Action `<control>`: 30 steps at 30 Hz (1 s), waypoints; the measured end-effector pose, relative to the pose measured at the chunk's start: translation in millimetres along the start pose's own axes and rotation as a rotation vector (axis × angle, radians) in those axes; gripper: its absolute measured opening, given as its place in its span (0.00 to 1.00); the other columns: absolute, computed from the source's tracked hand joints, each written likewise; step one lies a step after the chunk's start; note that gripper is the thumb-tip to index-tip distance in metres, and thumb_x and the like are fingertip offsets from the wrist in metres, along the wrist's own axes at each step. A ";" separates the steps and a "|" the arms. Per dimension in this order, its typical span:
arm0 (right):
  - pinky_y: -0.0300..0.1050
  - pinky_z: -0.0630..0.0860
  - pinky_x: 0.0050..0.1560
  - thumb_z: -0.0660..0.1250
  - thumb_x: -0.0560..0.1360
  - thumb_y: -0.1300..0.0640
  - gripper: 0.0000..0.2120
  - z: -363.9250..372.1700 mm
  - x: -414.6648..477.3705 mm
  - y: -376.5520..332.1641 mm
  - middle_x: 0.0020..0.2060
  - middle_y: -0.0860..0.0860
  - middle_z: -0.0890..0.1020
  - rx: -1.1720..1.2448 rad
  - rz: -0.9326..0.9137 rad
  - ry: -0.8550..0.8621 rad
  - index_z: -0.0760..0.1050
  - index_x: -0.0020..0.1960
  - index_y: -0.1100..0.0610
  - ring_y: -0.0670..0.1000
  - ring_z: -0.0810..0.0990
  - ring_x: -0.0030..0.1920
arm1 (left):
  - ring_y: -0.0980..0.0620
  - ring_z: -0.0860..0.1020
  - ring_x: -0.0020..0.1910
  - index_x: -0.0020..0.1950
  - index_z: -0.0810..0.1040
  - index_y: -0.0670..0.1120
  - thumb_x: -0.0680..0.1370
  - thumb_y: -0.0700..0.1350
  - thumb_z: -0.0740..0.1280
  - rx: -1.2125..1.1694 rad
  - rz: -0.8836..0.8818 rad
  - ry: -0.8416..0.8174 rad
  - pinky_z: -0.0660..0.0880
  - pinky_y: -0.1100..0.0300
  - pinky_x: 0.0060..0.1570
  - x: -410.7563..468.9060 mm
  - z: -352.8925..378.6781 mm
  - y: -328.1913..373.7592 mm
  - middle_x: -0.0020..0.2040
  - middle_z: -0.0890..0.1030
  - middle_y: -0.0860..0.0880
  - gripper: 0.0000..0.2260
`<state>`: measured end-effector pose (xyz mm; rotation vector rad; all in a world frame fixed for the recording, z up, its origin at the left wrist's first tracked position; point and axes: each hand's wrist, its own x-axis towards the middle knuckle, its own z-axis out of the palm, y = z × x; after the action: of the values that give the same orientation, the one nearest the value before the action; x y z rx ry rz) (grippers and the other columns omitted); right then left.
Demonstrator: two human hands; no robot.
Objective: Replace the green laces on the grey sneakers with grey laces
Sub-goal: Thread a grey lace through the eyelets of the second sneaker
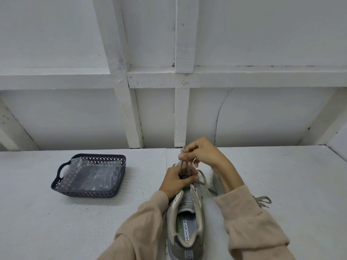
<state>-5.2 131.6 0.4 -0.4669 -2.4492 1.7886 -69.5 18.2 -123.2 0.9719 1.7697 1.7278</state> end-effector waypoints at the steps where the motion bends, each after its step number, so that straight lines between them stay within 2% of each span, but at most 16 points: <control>1: 0.36 0.70 0.25 0.75 0.70 0.66 0.09 -0.5 -1.8 -6.7 0.25 0.52 0.79 0.035 -0.014 -0.005 0.79 0.41 0.73 0.48 0.75 0.26 | 0.53 0.83 0.44 0.45 0.82 0.44 0.72 0.36 0.75 -0.013 -0.001 -0.003 0.77 0.61 0.48 0.0 -0.1 0.5 0.42 0.85 0.50 0.06; 3: 0.36 0.71 0.25 0.74 0.69 0.67 0.07 -2.4 -5.3 -20.2 0.25 0.49 0.80 0.106 -0.055 -0.023 0.80 0.40 0.71 0.47 0.76 0.25 | 0.51 0.83 0.44 0.44 0.83 0.45 0.71 0.36 0.75 -0.036 -0.003 -0.003 0.78 0.59 0.49 -0.1 -0.3 1.4 0.43 0.85 0.47 0.06; 6: 0.36 0.73 0.26 0.74 0.69 0.68 0.03 -6.3 -12.2 -38.8 0.27 0.52 0.81 0.177 -0.115 -0.047 0.81 0.39 0.67 0.48 0.76 0.27 | 0.51 0.83 0.43 0.44 0.83 0.46 0.71 0.36 0.76 -0.054 -0.007 -0.006 0.78 0.58 0.49 0.6 -0.5 0.4 0.42 0.85 0.48 0.06; 10: 0.36 0.75 0.30 0.74 0.66 0.62 0.12 -15.3 -19.5 -54.9 0.31 0.56 0.82 0.273 -0.191 -0.060 0.80 0.42 0.71 0.49 0.77 0.28 | 0.52 0.83 0.43 0.44 0.83 0.44 0.71 0.36 0.76 -0.030 -0.010 -0.004 0.77 0.60 0.47 0.9 0.4 0.0 0.41 0.85 0.49 0.06; 13: 0.34 0.73 0.30 0.72 0.64 0.61 0.05 -18.4 -22.9 -66.6 0.32 0.54 0.82 0.416 -0.248 -0.093 0.83 0.36 0.63 0.46 0.76 0.27 | 0.49 0.84 0.45 0.44 0.83 0.45 0.71 0.38 0.77 0.002 0.009 -0.011 0.79 0.57 0.48 1.0 -0.3 0.0 0.42 0.85 0.48 0.05; 16: 0.29 0.70 0.25 0.69 0.66 0.61 0.06 -22.6 -23.1 -79.5 0.29 0.51 0.81 0.663 -0.307 -0.101 0.83 0.31 0.59 0.42 0.75 0.24 | 0.50 0.84 0.43 0.43 0.83 0.46 0.71 0.38 0.76 0.024 0.012 -0.015 0.79 0.57 0.48 0.4 -1.4 1.0 0.41 0.85 0.49 0.05; 18: 0.28 0.71 0.24 0.75 0.63 0.57 0.06 -26.3 -19.7 -88.4 0.29 0.52 0.80 0.855 -0.345 -0.175 0.83 0.32 0.59 0.42 0.76 0.24 | 0.52 0.83 0.42 0.43 0.83 0.48 0.72 0.38 0.76 0.056 0.028 -0.021 0.79 0.59 0.47 0.2 -1.1 1.8 0.41 0.85 0.51 0.06; 20: 0.29 0.73 0.24 0.82 0.58 0.57 0.12 -26.1 -12.8 -93.8 0.31 0.53 0.80 1.002 -0.379 -0.311 0.83 0.35 0.62 0.42 0.77 0.25 | 0.52 0.83 0.43 0.43 0.83 0.49 0.72 0.38 0.75 0.077 0.037 -0.018 0.79 0.58 0.48 0.2 -0.9 3.0 0.41 0.85 0.52 0.06; 22: 0.30 0.74 0.25 0.83 0.57 0.58 0.15 -21.3 -6.5 -93.7 0.32 0.53 0.80 1.091 -0.365 -0.356 0.82 0.37 0.63 0.43 0.78 0.27 | 0.52 0.83 0.44 0.43 0.83 0.50 0.72 0.38 0.75 0.097 0.043 -0.018 0.80 0.56 0.51 0.4 -1.8 2.6 0.42 0.85 0.52 0.07; 25: 0.30 0.74 0.28 0.75 0.64 0.57 0.09 -14.7 4.1 -85.3 0.33 0.51 0.79 1.094 -0.294 -0.205 0.81 0.39 0.62 0.43 0.77 0.28 | 0.54 0.83 0.46 0.43 0.82 0.52 0.71 0.37 0.75 0.180 0.058 -0.022 0.79 0.57 0.52 -0.8 -3.7 0.5 0.43 0.85 0.54 0.09; 27: 0.32 0.76 0.32 0.70 0.70 0.59 0.06 -12.2 15.7 -72.5 0.33 0.51 0.80 0.981 -0.262 -0.042 0.79 0.42 0.63 0.44 0.78 0.30 | 0.55 0.83 0.46 0.42 0.82 0.54 0.70 0.38 0.75 0.250 0.090 -0.015 0.79 0.54 0.52 -1.0 -5.2 -0.7 0.44 0.84 0.55 0.10; 30: 0.37 0.80 0.39 0.68 0.75 0.64 0.04 -7.7 37.8 -42.2 0.38 0.56 0.82 0.718 -0.185 0.149 0.80 0.47 0.65 0.49 0.82 0.35 | 0.57 0.81 0.47 0.43 0.82 0.51 0.69 0.37 0.75 0.328 0.177 -0.038 0.78 0.58 0.53 0.3 -6.4 0.1 0.46 0.83 0.55 0.09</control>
<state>-47.7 137.8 38.0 -0.2764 -1.5339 2.2567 -74.5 14.3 -122.5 1.3238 2.0360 1.5336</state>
